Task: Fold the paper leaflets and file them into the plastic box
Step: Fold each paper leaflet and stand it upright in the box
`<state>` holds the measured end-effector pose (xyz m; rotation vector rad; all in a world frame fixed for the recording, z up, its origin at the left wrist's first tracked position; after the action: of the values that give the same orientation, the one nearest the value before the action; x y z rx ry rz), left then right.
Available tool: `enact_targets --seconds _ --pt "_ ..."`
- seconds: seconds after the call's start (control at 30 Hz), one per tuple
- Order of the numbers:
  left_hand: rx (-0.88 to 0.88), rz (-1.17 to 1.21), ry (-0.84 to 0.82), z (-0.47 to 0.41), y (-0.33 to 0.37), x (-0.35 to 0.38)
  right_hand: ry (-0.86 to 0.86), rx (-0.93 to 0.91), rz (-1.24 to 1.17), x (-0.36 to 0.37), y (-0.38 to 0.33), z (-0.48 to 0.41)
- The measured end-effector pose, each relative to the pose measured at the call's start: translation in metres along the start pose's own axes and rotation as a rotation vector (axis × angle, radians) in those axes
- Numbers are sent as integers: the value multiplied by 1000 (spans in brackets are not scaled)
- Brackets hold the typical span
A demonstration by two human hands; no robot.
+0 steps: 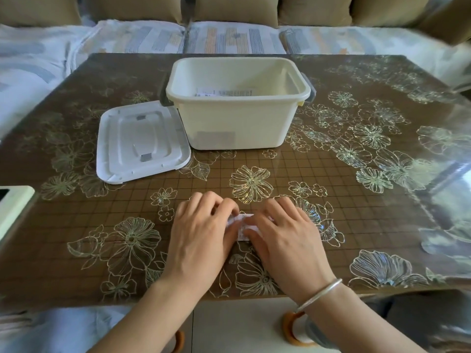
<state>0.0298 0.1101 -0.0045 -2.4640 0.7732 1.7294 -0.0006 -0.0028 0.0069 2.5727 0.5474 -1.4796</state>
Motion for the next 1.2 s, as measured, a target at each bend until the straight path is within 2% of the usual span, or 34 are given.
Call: enact_targets --seconds 0.13,0.2,0.33,0.57,0.7,0.8,0.9,0.97,1.1,1.13,1.2 --pt "25 7 -6 1 1 -1 -75 60 -91 5 7 3" --pt "76 10 3 5 0 -4 -104 88 -210 11 16 0" --pt "125 38 -28 7 -9 -6 -192 -5 -347 21 25 -6" --pt "206 38 -153 -3 -10 -3 -187 -373 -157 8 9 -16" --pt "209 113 -249 -13 -11 -5 -132 -531 58 -1 -13 -14" --pt "200 168 -328 -18 -12 -5 -152 -411 118 -2 -25 -13" --pt "159 215 -388 -25 -18 -9 -247 -276 135 17 -28 -8" --pt "132 246 -312 -38 -23 -24 -315 -257 120 28 -27 -7" --pt "128 132 189 -84 -31 -87 -311 -153 14 8 -10 -27" --pt "119 79 237 -97 -31 -95 -278 -84 -10 -1 -1 -32" --pt "86 44 164 -126 -33 -92 -252 32 -46 -8 19 -38"
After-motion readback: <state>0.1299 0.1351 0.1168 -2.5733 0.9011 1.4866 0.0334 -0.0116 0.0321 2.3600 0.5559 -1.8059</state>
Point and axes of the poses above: each hand's wrist, its own z-axis away from the middle knuckle, its own x-axis out of the palm, y = z × x, the point moved 8 cm from there along -z, towards the middle knuckle, and after that the axes turned 3 degrees about -x, right-handed, at the moved point
